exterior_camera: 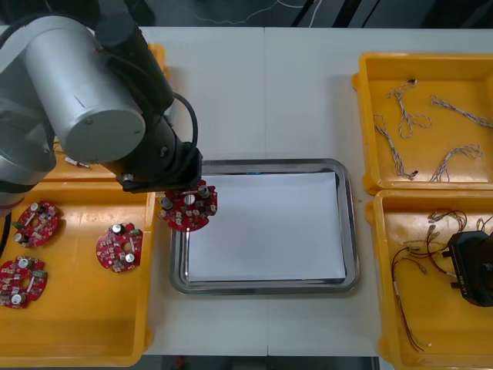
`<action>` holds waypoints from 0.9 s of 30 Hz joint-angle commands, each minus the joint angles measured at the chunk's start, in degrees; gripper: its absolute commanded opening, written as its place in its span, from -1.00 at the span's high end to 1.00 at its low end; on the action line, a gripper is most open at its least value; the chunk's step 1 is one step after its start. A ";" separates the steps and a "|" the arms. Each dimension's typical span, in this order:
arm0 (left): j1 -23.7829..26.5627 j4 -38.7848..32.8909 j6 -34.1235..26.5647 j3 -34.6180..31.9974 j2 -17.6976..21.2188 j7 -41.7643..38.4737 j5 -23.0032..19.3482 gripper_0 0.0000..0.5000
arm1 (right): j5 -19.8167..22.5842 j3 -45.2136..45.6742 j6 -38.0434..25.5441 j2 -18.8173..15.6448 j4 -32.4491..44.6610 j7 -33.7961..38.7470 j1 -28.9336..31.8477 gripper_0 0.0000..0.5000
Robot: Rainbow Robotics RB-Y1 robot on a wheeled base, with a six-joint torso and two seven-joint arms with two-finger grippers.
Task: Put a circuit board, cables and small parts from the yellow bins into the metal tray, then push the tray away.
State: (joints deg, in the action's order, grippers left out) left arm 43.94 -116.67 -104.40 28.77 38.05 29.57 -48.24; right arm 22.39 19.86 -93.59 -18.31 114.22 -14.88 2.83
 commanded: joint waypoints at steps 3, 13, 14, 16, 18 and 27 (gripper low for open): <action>2.55 -0.14 2.80 5.50 -1.48 -7.25 1.75 1.00 | -1.12 -1.32 1.57 0.73 0.66 1.43 1.74 -1.00; 2.38 0.04 5.70 13.77 -3.86 -15.07 7.73 1.00 | -1.38 -1.76 2.88 1.61 0.57 1.43 2.89 -1.00; 2.02 0.12 5.96 14.38 -4.03 -15.24 8.25 1.00 | -1.56 -1.76 2.88 1.87 0.66 1.43 2.89 -1.00; 1.06 0.12 7.28 15.26 -4.12 -15.51 9.57 1.00 | -1.73 -1.76 2.97 2.05 0.66 1.43 3.06 -1.00; 0.00 0.12 8.42 15.96 -4.12 -15.60 11.07 1.00 | -1.82 -1.93 3.06 2.05 0.66 1.43 3.24 -1.00; -3.69 0.48 10.71 18.86 -3.77 -15.77 15.64 1.00 | -1.99 -2.02 4.82 2.05 0.57 1.43 4.38 -0.81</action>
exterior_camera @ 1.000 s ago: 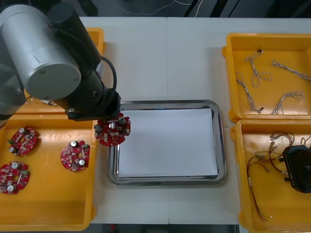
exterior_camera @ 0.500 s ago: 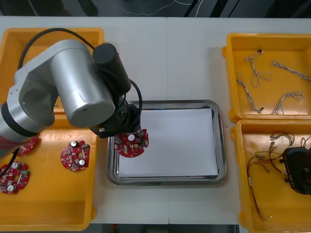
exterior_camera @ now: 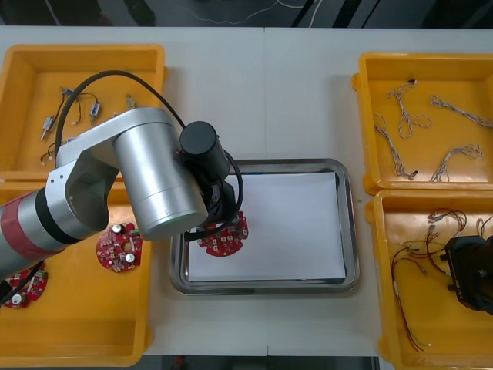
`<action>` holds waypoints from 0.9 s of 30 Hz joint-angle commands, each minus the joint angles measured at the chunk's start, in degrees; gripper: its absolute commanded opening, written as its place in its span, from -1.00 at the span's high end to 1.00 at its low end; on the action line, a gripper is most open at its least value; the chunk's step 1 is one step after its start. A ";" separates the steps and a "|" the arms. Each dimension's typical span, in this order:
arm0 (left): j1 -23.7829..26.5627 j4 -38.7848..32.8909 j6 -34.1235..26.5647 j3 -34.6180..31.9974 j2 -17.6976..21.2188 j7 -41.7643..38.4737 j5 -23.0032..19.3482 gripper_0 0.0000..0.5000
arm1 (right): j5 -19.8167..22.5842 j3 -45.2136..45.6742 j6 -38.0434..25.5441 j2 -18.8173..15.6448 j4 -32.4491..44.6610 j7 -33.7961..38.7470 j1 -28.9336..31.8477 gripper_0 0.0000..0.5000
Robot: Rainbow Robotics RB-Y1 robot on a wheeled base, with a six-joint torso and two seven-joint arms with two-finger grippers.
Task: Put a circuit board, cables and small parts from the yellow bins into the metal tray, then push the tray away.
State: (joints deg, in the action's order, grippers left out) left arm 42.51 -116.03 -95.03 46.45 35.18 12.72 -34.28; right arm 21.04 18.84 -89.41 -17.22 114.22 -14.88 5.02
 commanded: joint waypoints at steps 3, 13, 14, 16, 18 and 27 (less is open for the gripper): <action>-3.22 -0.17 2.65 2.50 -0.56 0.99 3.52 1.00 | -0.56 -1.00 0.73 0.96 0.57 0.90 2.37 0.11; -4.63 2.29 6.26 5.23 -0.38 0.64 6.77 0.99 | -0.56 -0.91 1.17 0.88 0.65 -0.33 2.45 1.00; -4.72 2.65 6.79 5.40 -0.38 0.64 6.95 1.00 | -0.48 -0.65 1.17 0.79 0.65 -0.42 2.45 1.00; -4.98 3.09 7.49 5.40 -0.38 0.64 7.03 0.99 | -0.21 -0.30 1.08 0.52 1.01 -0.50 2.37 1.00; -5.07 3.17 7.58 5.40 -0.38 0.55 7.21 1.00 | -0.04 0.41 0.29 0.00 1.88 -0.59 2.37 1.00; -5.60 3.09 7.75 5.49 -0.12 0.55 7.12 0.98 | 3.57 4.62 -9.90 -5.01 8.65 -1.82 2.19 1.00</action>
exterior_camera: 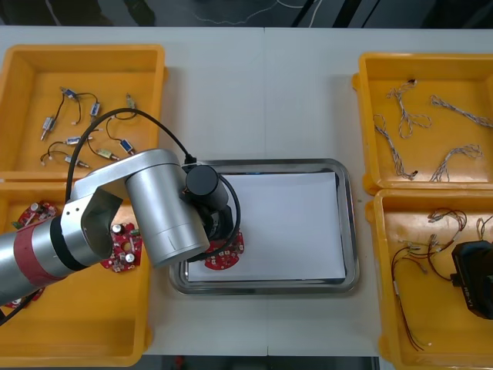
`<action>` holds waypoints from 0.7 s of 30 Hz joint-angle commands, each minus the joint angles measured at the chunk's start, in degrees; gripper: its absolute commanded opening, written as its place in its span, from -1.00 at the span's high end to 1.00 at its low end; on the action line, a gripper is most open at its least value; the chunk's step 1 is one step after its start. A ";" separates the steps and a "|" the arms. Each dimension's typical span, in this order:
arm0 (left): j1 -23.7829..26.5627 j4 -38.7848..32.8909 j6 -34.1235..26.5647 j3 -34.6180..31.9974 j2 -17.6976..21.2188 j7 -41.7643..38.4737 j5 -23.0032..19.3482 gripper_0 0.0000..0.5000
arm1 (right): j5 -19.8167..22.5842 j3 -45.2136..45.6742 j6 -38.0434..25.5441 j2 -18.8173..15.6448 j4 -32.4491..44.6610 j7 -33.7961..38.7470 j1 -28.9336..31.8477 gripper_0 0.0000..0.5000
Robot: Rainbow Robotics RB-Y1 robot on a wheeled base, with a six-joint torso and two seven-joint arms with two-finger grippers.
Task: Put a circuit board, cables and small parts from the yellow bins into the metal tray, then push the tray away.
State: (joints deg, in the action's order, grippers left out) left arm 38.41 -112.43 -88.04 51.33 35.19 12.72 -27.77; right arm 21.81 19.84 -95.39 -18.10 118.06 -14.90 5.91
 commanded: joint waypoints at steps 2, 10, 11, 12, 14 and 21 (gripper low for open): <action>-1.75 -0.51 1.03 0.70 0.06 0.64 0.70 0.98 | 5.00 5.38 -5.68 -5.46 5.86 -1.98 1.30 1.00; -2.11 -0.51 1.12 0.61 0.23 0.55 1.05 -0.10 | 10.36 9.16 -13.59 -13.28 11.84 -3.29 1.21 1.00; -2.11 -0.51 1.12 0.61 0.23 0.55 1.22 -0.24 | 10.36 9.16 -14.12 -13.72 12.28 -3.29 1.21 1.00; -2.11 -0.51 1.20 0.61 0.23 0.46 1.31 -0.40 | 10.53 9.16 -14.61 -14.77 13.25 -3.38 1.21 1.00; -2.11 -0.51 1.29 0.61 0.23 0.46 1.40 -0.59 | 10.97 9.25 -14.61 -16.36 14.21 -3.56 1.12 1.00; -2.02 -0.95 1.64 0.52 0.59 0.02 1.93 -1.00 | 18.62 10.30 -14.61 -22.60 14.65 -4.70 1.03 1.00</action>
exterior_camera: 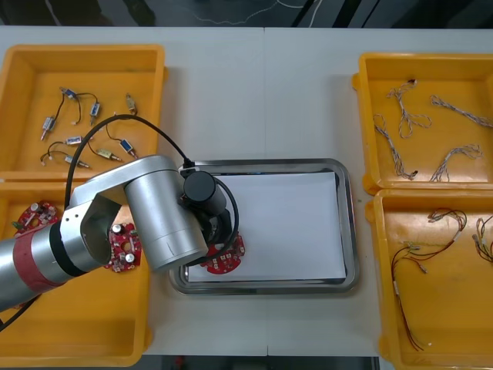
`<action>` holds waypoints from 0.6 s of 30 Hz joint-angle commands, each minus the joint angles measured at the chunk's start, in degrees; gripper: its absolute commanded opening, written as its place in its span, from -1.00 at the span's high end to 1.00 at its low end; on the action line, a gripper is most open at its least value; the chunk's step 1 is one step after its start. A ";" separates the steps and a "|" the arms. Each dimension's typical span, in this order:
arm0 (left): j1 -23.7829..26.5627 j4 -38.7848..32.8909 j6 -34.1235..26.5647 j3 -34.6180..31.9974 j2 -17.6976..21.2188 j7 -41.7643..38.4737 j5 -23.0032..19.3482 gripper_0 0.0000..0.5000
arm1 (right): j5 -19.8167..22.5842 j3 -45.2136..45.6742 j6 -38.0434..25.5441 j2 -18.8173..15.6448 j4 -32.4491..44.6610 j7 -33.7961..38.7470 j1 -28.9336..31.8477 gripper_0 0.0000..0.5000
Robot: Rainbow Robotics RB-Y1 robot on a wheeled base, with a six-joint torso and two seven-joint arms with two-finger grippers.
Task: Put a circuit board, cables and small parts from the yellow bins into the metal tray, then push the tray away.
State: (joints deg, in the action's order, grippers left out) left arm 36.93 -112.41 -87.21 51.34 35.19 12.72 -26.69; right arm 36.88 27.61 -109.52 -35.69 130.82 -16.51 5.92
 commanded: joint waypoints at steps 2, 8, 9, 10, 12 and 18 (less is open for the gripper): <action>-0.54 -1.24 0.82 0.08 0.67 -0.33 0.50 -1.00 | 6.27 3.77 -0.48 -6.15 2.16 -3.80 1.02 1.00; -0.54 -3.35 0.29 -2.47 1.11 -0.77 -0.91 -1.00 | 14.80 5.26 -0.48 -12.21 2.42 -10.56 0.23 1.00; -0.54 -3.87 0.02 -3.35 1.19 -0.77 -1.44 -1.00 | 15.77 5.35 -0.48 -13.18 2.33 -12.23 -0.03 1.00; -0.54 -4.40 -0.33 -4.40 1.37 -0.77 -2.23 -1.00 | 16.82 5.35 -0.48 -14.14 2.07 -13.64 -0.47 1.00; -0.54 -5.37 -1.29 -6.42 1.37 -0.77 -3.63 -1.00 | 18.40 5.35 -0.48 -15.20 1.63 -16.19 -1.26 1.00; -0.46 -8.80 -6.13 -12.49 2.07 -0.77 -7.94 -1.00 | 24.29 5.53 -0.48 -18.80 -0.57 -24.89 -5.75 1.00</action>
State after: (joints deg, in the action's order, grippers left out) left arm 36.91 -117.76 -91.56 42.31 35.37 12.72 -33.08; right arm 58.89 31.40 -109.54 -50.96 131.13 -35.32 3.70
